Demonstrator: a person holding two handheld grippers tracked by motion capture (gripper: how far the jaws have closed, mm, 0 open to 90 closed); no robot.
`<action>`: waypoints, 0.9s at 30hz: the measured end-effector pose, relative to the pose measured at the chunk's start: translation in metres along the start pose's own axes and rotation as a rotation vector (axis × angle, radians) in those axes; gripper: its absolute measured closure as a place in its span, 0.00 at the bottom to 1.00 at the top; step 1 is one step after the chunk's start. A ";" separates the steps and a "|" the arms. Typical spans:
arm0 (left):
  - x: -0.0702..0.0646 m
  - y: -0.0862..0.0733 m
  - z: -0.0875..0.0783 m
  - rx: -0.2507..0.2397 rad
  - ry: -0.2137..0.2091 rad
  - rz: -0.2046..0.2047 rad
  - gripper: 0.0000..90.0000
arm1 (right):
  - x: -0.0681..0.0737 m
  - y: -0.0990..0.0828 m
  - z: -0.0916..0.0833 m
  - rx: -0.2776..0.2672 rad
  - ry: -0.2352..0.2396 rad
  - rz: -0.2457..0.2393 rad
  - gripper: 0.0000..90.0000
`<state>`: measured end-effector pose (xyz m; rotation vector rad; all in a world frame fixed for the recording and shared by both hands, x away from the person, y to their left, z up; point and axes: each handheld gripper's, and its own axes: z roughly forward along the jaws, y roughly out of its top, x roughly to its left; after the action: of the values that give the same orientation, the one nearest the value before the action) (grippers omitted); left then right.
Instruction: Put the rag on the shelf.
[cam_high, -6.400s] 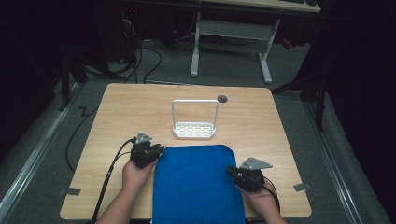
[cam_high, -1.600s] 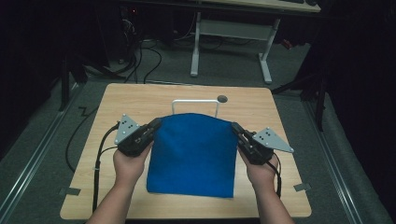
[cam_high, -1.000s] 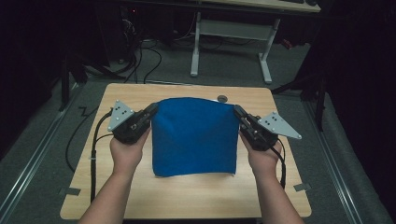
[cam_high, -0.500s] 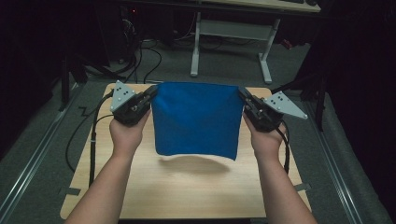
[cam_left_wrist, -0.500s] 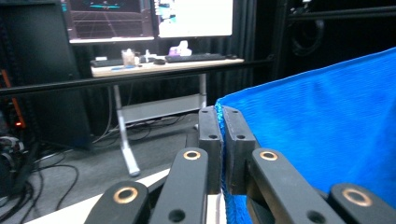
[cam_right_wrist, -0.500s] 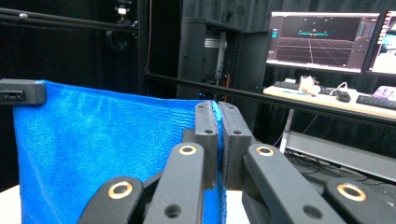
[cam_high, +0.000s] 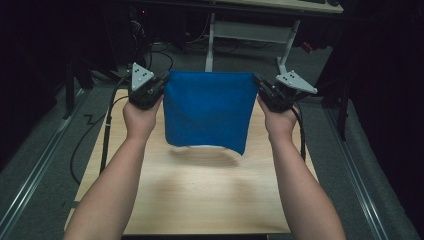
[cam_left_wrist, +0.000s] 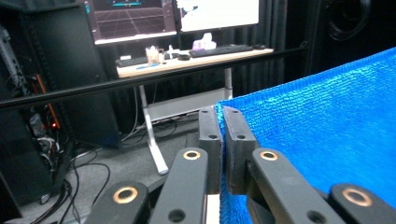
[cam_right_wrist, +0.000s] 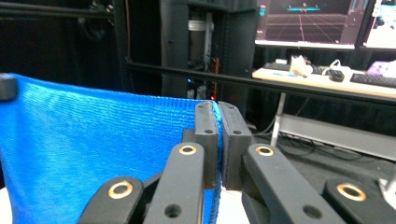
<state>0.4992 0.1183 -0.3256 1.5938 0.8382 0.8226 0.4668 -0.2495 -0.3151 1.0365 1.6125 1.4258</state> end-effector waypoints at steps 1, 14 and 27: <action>0.000 0.000 0.000 0.000 0.000 0.000 0.97 | 0.000 0.000 0.000 0.000 0.000 0.000 0.98; 0.014 -0.060 0.059 0.233 -0.034 -0.048 0.97 | -0.021 -0.039 0.058 0.177 -0.034 -0.007 0.98; 0.005 -0.127 0.043 0.323 -0.133 -0.134 0.97 | -0.010 -0.113 0.054 0.319 0.013 0.040 0.98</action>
<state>0.5262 0.1207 -0.4573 1.8289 1.0066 0.4963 0.5090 -0.2438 -0.4333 1.2465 1.8795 1.2258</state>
